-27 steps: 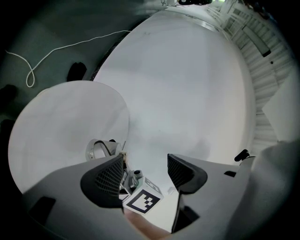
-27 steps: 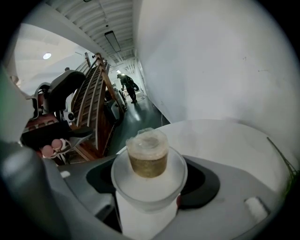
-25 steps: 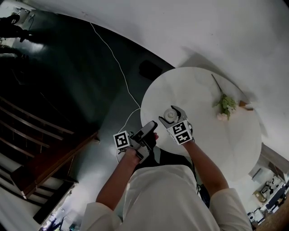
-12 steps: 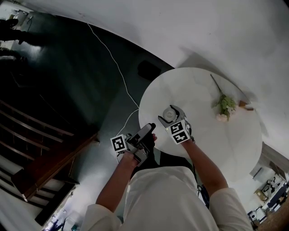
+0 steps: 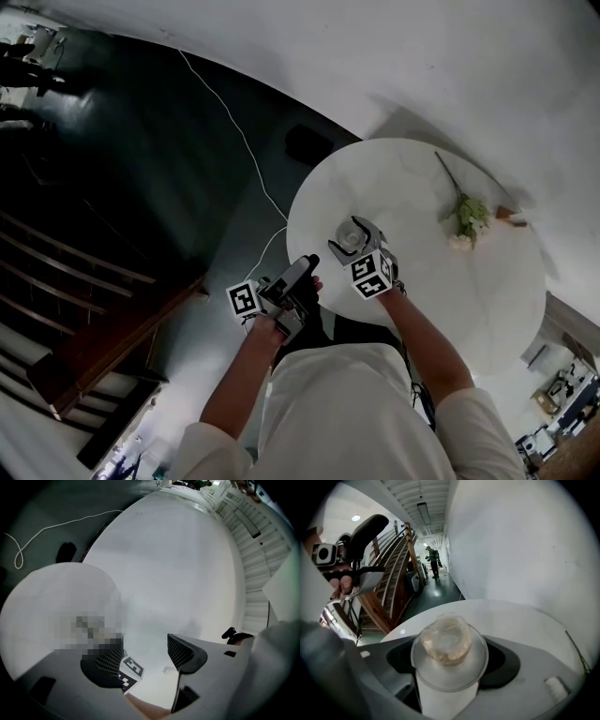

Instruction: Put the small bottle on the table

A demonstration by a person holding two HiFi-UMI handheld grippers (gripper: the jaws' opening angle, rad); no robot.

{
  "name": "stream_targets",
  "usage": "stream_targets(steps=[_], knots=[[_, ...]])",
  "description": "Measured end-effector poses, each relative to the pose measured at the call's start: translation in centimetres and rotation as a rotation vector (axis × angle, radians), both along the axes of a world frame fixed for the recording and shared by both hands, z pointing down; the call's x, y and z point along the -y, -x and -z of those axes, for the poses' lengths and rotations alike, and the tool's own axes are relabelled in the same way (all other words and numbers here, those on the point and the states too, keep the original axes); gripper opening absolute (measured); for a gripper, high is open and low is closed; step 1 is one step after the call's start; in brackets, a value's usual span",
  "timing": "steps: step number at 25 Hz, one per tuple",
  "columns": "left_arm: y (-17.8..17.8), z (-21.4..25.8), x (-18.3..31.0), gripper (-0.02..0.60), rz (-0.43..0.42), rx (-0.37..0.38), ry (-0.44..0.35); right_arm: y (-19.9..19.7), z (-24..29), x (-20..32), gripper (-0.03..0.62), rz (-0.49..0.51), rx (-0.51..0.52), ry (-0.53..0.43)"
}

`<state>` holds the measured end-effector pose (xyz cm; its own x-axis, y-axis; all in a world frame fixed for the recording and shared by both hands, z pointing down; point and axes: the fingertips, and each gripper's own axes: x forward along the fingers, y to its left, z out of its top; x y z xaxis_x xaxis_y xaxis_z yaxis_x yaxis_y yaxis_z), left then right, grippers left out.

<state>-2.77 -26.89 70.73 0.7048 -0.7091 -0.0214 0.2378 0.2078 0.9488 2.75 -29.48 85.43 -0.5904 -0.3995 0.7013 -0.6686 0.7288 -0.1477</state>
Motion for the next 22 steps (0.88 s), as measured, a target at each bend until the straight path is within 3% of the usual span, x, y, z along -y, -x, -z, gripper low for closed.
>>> stream_targets(steps=[9,22], knots=[[0.6,1.1,-0.6,0.278,-0.021,0.023,-0.028,0.0,-0.9,-0.3,0.370,0.038,-0.066,-0.005],[1.9,5.2,-2.1,0.276,-0.093,0.043,-0.104,-2.3,5.8,-0.9,0.385,-0.079,-0.020,-0.045]])
